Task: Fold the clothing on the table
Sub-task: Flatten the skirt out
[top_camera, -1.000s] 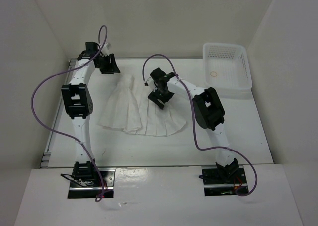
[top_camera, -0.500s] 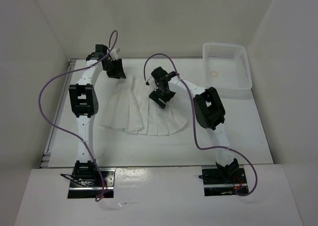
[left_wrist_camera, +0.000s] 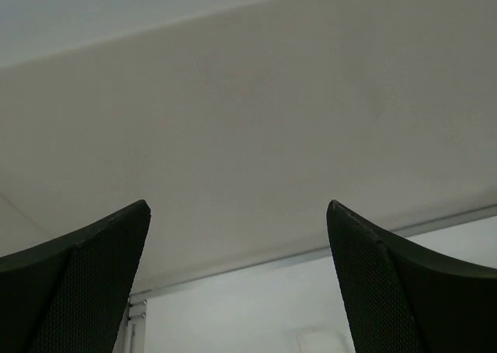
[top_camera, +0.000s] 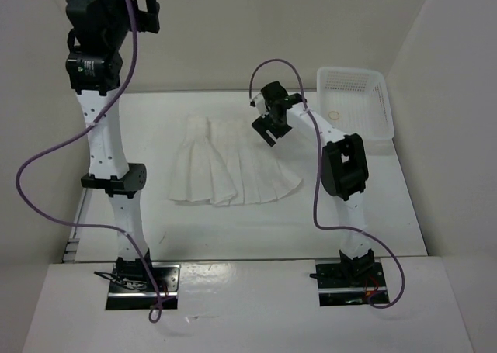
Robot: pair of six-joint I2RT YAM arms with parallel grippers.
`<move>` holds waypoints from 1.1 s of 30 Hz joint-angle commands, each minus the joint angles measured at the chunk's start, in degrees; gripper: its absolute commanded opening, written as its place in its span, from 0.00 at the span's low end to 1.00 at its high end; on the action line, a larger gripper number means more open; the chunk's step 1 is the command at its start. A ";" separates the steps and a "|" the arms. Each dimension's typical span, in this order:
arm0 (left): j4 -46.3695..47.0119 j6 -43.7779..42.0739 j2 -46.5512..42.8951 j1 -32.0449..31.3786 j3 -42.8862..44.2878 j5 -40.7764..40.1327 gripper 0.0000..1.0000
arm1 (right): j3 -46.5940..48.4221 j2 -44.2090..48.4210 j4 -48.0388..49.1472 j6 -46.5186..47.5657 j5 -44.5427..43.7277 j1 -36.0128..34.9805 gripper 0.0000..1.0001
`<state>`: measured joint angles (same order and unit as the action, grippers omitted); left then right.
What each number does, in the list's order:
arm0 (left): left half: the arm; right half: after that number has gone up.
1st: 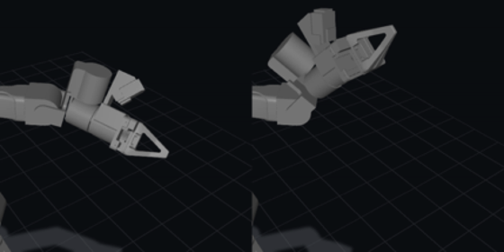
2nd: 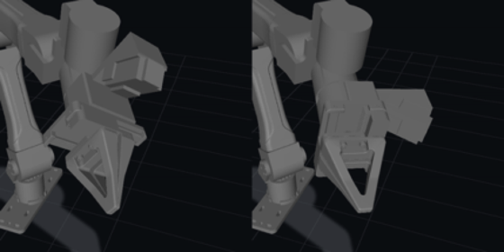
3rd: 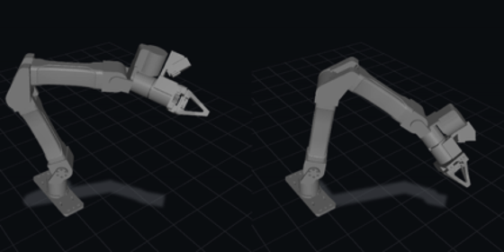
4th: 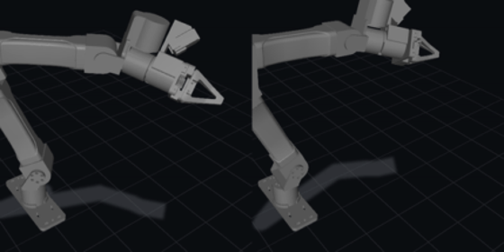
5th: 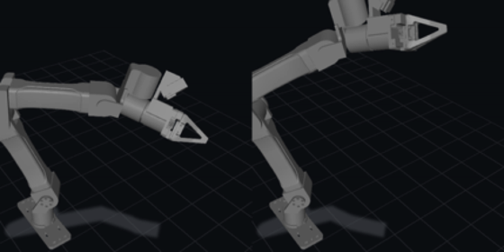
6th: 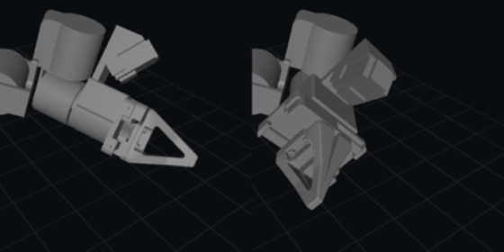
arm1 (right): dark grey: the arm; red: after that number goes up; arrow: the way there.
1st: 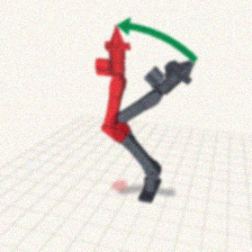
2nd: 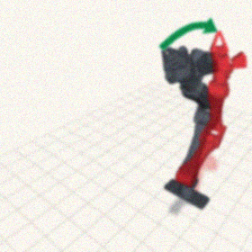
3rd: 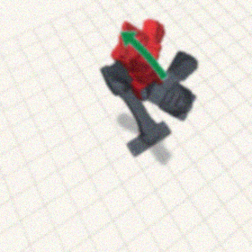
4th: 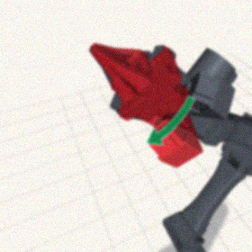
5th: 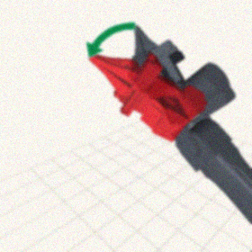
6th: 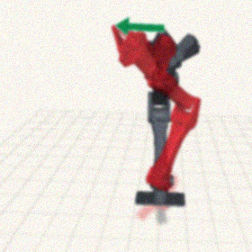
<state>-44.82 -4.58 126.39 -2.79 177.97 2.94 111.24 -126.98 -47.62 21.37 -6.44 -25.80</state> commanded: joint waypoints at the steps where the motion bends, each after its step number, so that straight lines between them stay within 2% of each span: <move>1: -10.10 -0.25 6.85 -0.45 1.84 0.84 1.00 | 1.27 5.60 0.50 0.52 -0.68 -0.30 0.88; 4: -14.24 -0.78 12.11 -1.08 -0.77 2.76 1.00 | 0.64 5.60 0.51 0.52 -0.16 -0.30 0.88; 6: -14.77 -0.78 15.10 -1.08 -3.49 6.62 1.00 | 0.12 6.13 0.51 0.52 -0.15 -0.30 0.88; 9: -16.17 -0.78 18.53 -0.47 -2.80 14.17 1.00 | -1.80 6.83 0.51 0.52 -0.15 -0.30 0.88; 14: -16.79 -0.08 19.07 -0.47 -6.66 17.10 1.00 | -4.98 8.58 1.12 0.52 -1.20 -0.30 0.88; 18: -18.19 -0.08 13.65 1.81 -10.00 21.39 1.00 | -5.60 8.59 1.12 0.52 -1.21 -0.30 0.89; 22: -18.82 -0.08 4.68 6.29 -17.64 32.00 1.00 | -5.60 8.59 1.12 0.52 -0.59 -0.30 0.89; 23: -19.51 -0.78 2.66 7.17 -22.01 33.78 1.00 | -5.60 9.11 1.12 0.52 -0.59 -0.30 0.89; 26: -27.82 -7.88 -4.29 9.72 -26.70 38.00 1.00 | -5.60 9.73 1.12 0.52 0.54 -0.30 0.89; 28: -29.54 -13.15 -10.00 11.74 -35.63 38.63 1.00 | -6.12 11.31 1.12 0.52 1.16 -0.30 0.89; 29: -23.19 -12.65 -16.89 12.80 -42.20 38.63 1.00 | -7.43 12.18 1.12 0.52 1.16 -0.30 0.89; 30: -16.77 -10.91 -21.40 15.24 -60.19 37.94 1.00 | -7.44 12.19 1.12 0.52 1.16 -0.30 0.89; 31: -8.96 -6.02 -26.23 16.14 -70.29 36.97 1.00 | -8.31 12.19 1.73 0.52 1.16 -0.30 0.89; 32: 5.56 -4.49 -31.07 16.15 -79.53 35.31 1.00 | -8.93 12.19 1.74 0.52 0.21 -0.30 0.89; 33: 10.32 -3.52 -38.16 16.15 -87.02 30.33 1.00 | -8.94 12.19 1.74 0.52 -0.41 -0.30 0.89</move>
<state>-53.34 -10.52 95.72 13.41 108.22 36.71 103.46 -118.41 -47.22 21.58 -6.04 -25.71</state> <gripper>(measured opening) 1.001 0.888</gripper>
